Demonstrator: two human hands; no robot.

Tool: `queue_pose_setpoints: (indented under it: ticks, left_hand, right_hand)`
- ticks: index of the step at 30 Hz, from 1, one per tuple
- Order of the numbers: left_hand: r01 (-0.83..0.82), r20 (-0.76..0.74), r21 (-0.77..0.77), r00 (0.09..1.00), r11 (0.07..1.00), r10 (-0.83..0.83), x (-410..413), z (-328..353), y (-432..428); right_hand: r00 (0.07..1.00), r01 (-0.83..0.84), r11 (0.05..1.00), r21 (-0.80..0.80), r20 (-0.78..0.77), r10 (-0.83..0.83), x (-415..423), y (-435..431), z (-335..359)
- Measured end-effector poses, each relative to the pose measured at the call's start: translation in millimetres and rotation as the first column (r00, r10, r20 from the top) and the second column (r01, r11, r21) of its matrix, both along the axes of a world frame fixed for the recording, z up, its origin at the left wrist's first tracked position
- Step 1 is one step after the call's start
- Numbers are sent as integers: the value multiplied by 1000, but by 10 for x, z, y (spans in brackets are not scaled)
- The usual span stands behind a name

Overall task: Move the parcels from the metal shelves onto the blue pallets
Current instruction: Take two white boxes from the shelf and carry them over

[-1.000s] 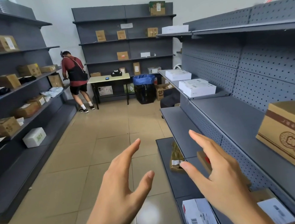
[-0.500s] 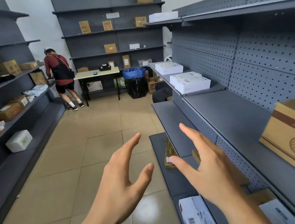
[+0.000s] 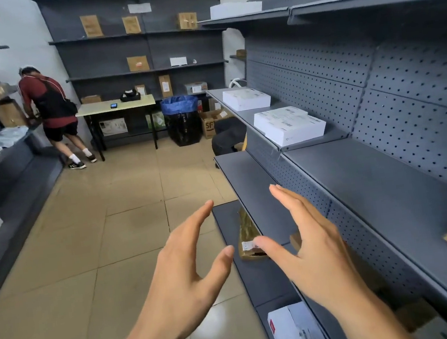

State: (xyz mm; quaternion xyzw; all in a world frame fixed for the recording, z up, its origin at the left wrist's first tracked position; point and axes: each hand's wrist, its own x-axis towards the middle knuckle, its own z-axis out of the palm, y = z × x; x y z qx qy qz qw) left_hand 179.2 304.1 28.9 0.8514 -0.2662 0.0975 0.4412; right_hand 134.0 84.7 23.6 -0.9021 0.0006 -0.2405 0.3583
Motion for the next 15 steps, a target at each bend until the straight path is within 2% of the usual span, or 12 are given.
queue_pose_setpoints:
  ticks: [15]
  left_hand:
    - [154,-7,-29,988,988,-155,1972,74,500]
  right_hand:
    - [986,166,985,-48,11,-166,1577,620,167]
